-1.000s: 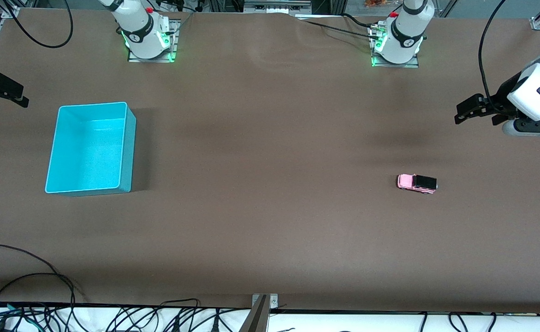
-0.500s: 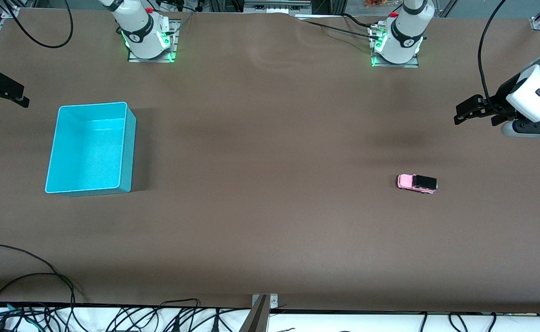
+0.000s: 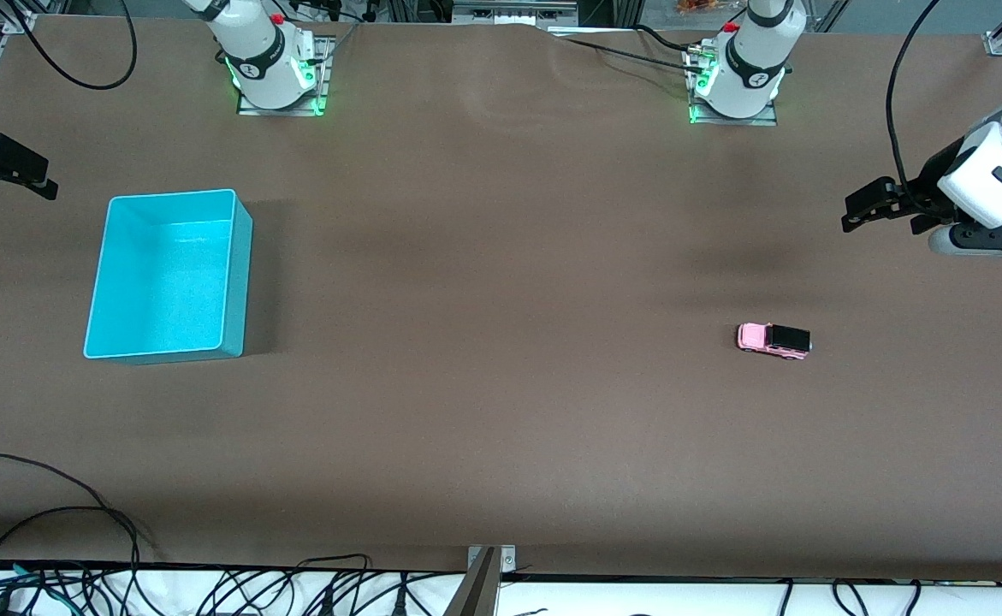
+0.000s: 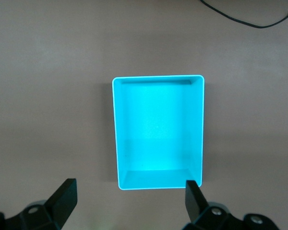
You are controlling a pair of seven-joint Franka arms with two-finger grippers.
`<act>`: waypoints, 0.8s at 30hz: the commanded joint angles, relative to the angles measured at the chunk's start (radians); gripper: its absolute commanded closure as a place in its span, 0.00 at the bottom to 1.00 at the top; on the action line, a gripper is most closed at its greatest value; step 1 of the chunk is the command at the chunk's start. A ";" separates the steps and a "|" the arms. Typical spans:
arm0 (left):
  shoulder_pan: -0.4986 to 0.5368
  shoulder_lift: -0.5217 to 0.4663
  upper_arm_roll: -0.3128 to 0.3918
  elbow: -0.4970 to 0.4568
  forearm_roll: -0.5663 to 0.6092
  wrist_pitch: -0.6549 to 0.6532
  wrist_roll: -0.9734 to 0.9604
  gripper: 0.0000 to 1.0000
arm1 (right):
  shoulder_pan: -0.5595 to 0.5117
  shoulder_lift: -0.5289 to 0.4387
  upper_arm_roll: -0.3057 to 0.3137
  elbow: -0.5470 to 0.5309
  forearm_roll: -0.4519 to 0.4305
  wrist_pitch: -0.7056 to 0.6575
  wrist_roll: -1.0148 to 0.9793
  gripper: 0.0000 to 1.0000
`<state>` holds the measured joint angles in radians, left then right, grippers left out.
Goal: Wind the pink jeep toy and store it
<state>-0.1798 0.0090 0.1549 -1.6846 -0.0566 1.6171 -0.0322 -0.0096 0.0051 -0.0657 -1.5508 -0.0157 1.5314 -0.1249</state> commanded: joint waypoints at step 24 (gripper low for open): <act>0.008 0.009 -0.005 0.009 -0.014 -0.008 -0.006 0.00 | 0.003 0.009 -0.003 0.018 0.014 -0.014 -0.016 0.00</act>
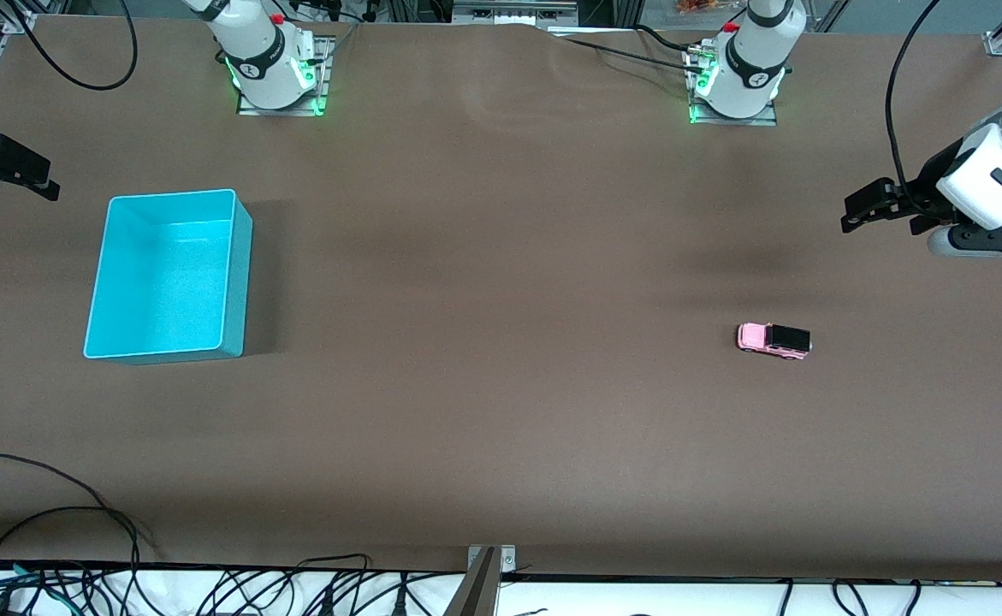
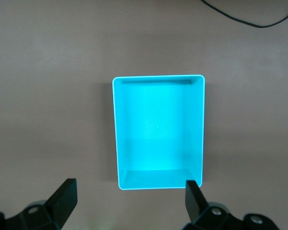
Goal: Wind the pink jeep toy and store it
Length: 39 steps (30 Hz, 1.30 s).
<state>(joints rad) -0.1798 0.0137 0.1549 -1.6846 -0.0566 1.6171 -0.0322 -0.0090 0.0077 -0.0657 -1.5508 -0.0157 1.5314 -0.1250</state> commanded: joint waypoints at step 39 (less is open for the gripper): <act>0.036 0.244 0.002 0.017 0.000 0.139 -1.014 0.00 | 0.003 0.009 -0.003 0.018 0.013 -0.013 -0.016 0.00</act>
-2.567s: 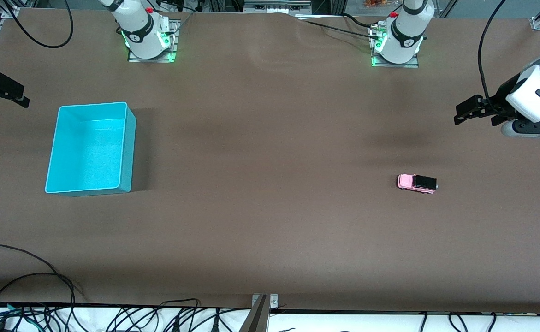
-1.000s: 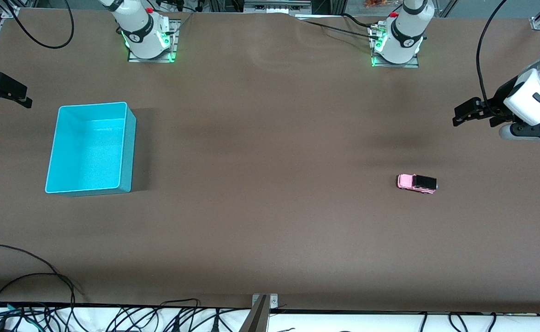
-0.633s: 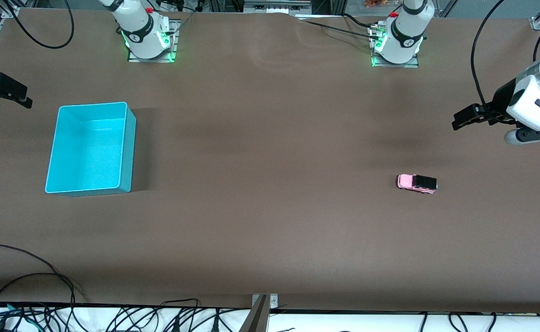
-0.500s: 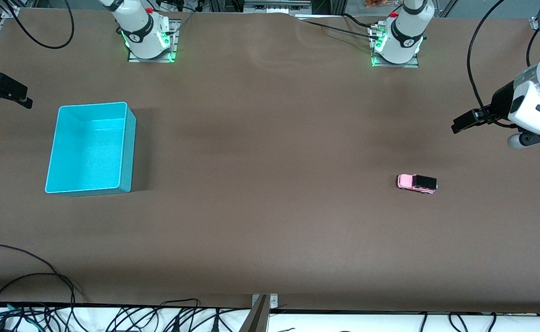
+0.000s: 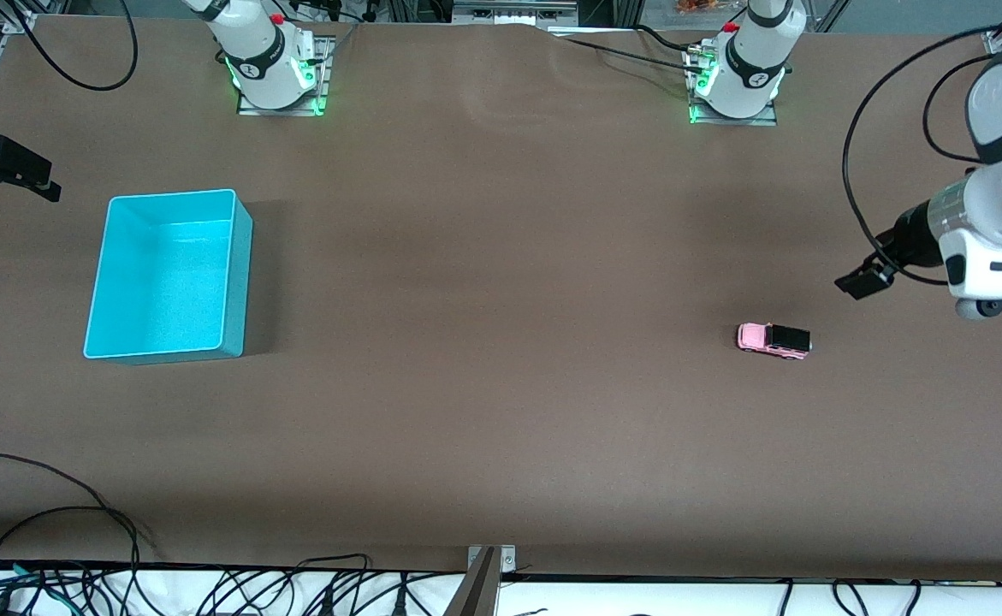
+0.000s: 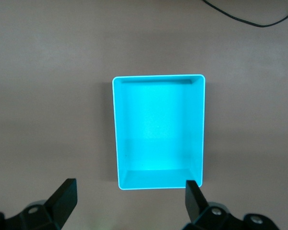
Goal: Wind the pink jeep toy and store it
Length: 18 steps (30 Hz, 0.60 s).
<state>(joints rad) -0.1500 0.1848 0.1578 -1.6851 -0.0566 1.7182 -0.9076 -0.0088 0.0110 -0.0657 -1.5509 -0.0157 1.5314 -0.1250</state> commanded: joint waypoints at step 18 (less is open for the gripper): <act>0.067 0.306 -0.004 0.004 -0.031 0.290 -0.461 0.00 | 0.003 0.006 -0.003 0.018 0.013 -0.013 -0.016 0.00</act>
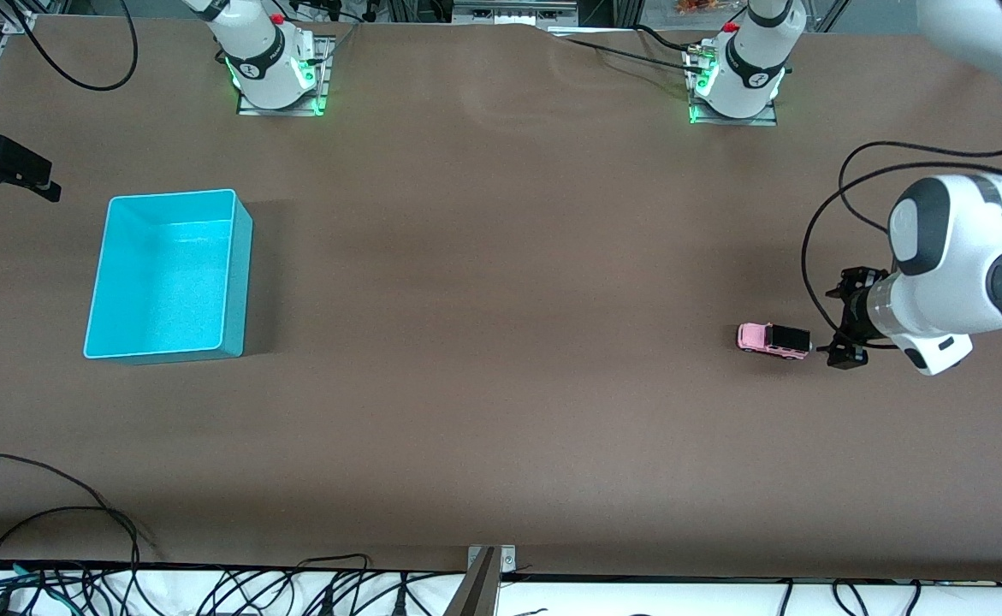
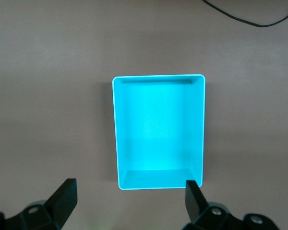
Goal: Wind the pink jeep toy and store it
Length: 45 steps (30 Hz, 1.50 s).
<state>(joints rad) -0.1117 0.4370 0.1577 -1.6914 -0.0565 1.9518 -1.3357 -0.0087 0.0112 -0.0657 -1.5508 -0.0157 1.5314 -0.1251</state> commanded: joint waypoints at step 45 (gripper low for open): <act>0.023 0.023 -0.033 -0.303 -0.100 0.469 -0.224 0.99 | 0.003 0.006 -0.005 0.018 0.013 -0.013 -0.016 0.00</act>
<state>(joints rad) -0.0897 0.5137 0.1255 -1.9703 -0.1181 2.4280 -1.5255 -0.0086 0.0115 -0.0657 -1.5508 -0.0157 1.5314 -0.1252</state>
